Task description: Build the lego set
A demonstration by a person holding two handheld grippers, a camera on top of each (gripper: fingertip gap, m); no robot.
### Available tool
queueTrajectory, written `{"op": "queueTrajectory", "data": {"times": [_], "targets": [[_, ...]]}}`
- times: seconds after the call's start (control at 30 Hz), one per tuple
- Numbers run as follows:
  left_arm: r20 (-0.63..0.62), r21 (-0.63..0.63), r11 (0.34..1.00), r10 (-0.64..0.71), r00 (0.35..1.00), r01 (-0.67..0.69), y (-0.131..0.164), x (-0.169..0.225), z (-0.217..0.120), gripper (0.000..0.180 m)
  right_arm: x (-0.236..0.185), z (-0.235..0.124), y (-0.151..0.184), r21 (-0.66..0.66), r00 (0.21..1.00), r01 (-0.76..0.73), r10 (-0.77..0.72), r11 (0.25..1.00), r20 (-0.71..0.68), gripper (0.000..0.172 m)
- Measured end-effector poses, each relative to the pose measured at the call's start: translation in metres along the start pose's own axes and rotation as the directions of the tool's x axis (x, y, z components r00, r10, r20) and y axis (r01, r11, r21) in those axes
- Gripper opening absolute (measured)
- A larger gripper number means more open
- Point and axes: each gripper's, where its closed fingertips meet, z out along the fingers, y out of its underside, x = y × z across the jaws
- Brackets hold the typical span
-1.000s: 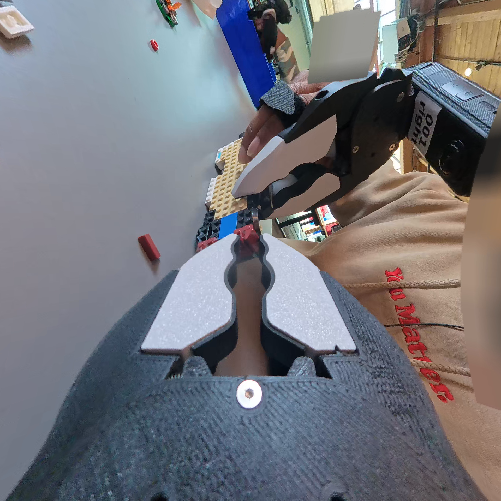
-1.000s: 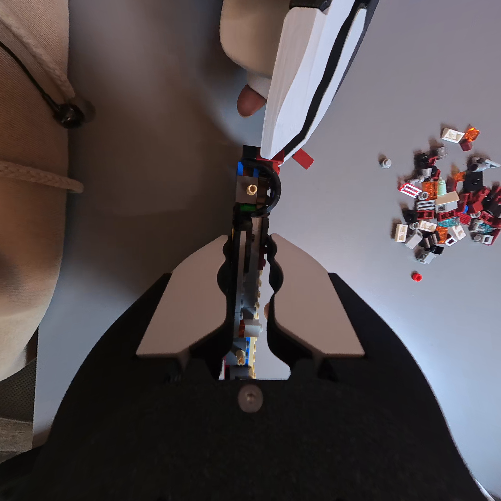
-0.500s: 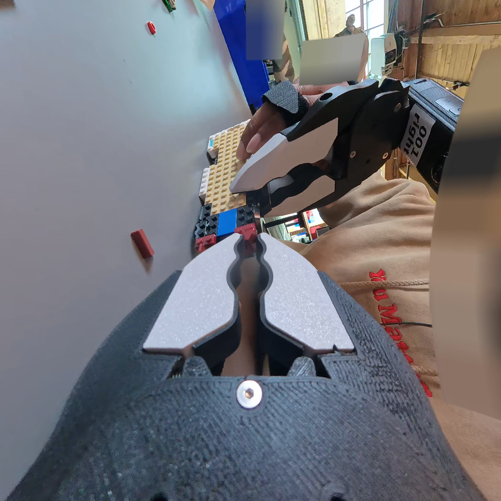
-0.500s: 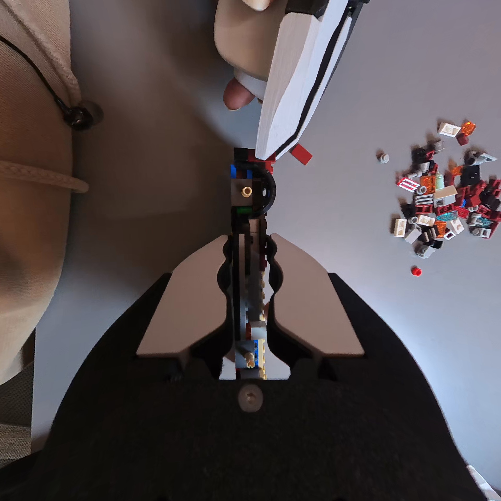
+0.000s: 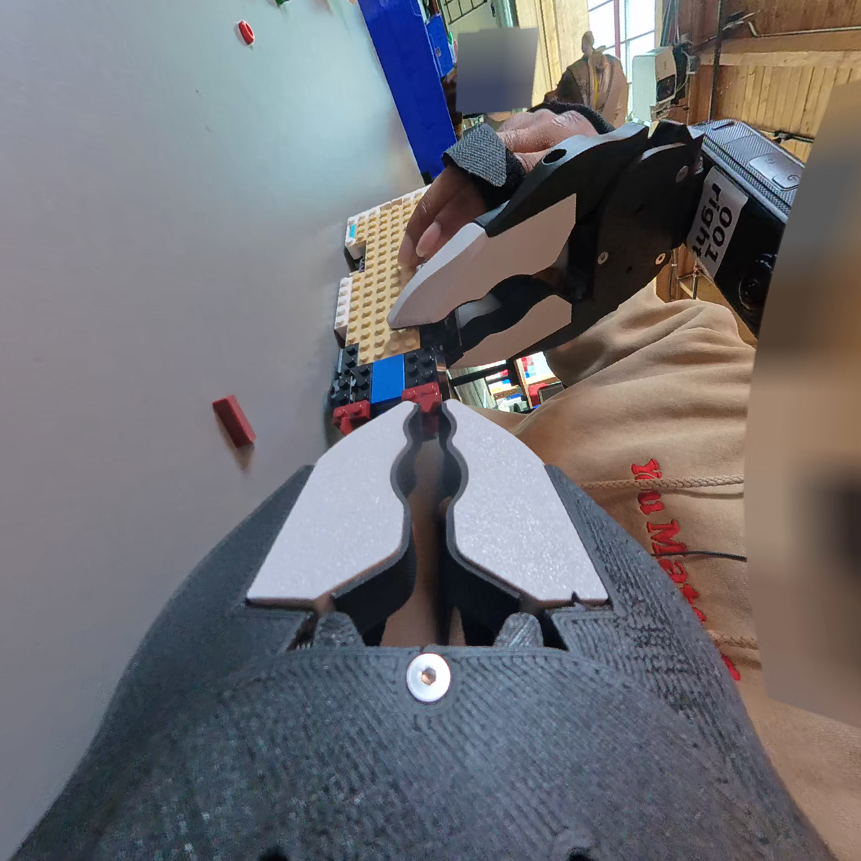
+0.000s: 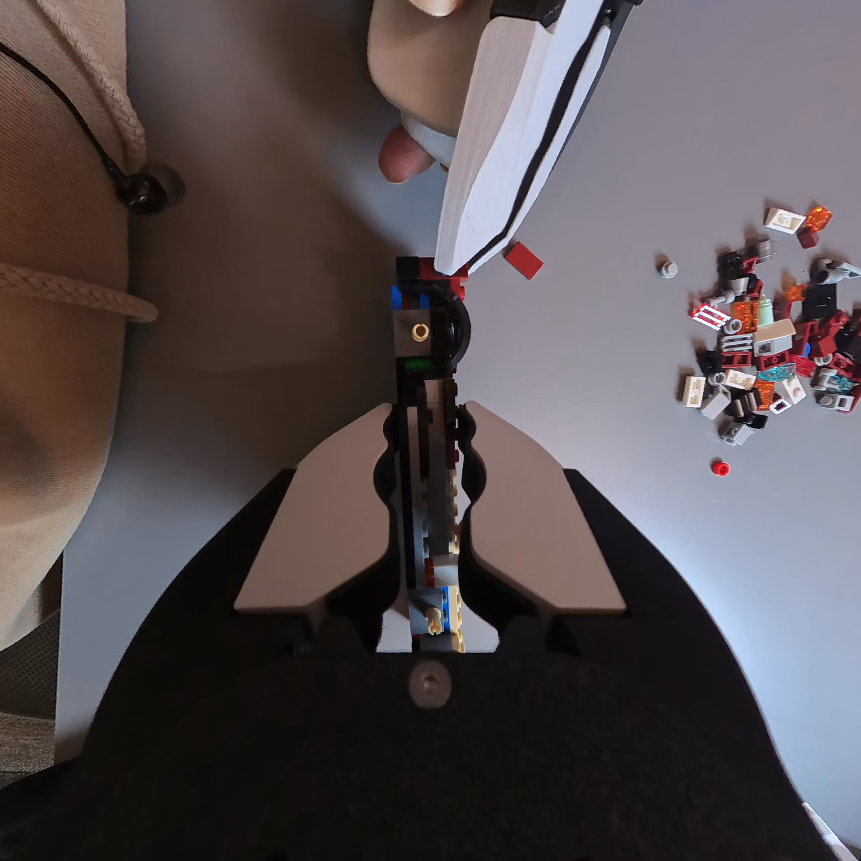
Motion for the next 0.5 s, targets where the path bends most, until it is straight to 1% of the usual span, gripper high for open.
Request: {"op": "queueTrajectory", "data": {"times": [0.1, 0.13, 0.17, 0.2, 0.27, 0.33, 0.4, 0.5], "targets": [[0.013, 0.027, 0.999, 0.03, 0.999, -0.031, -0.003, 0.0, -0.001, 0.01, 0.001, 0.0, 0.0, 0.006, 1.0, -0.005, 0.005, 1.0, 0.003, 0.024], [0.006, 0.034, 0.998, 0.055, 0.998, -0.055, -0.005, 0.002, -0.001, 0.022, 0.002, 0.0, 0.0, 0.01, 1.0, -0.003, 0.003, 1.0, 0.003, 0.024], [0.02, 0.029, 0.996, 0.09, 0.996, -0.09, -0.005, 0.003, -0.001, 0.032, 0.002, 0.0, 0.0, 0.014, 1.0, 0.0, 0.0, 1.0, 0.004, 0.024], [0.046, 0.035, 0.989, 0.139, 0.989, -0.141, -0.007, 0.003, -0.002, 0.037, 0.002, 0.0, -0.001, 0.019, 1.0, 0.006, -0.006, 1.0, 0.002, 0.024], [0.09, 0.059, 0.967, 0.242, 0.966, -0.247, -0.015, 0.006, -0.009, 0.041, 0.003, 0.0, 0.0, 0.032, 0.999, 0.026, -0.025, 0.999, -0.023, 0.023], [0.155, 0.069, 0.936, 0.333, 0.93, -0.346, -0.022, 0.005, -0.018, 0.044, 0.005, -0.003, 0.001, 0.057, 0.997, 0.057, -0.054, 0.997, -0.06, 0.023], [0.163, 0.087, 0.912, 0.383, 0.909, -0.4, -0.028, 0.011, -0.025, 0.046, 0.008, -0.009, -0.003, 0.125, 0.994, 0.06, -0.047, 0.99, -0.1, 0.023], [0.181, 0.098, 0.861, 0.478, 0.859, -0.5, -0.034, 0.02, -0.031, 0.049, 0.017, -0.027, -0.015, 0.297, 0.981, 0.082, -0.025, 0.951, -0.193, 0.023]]}}
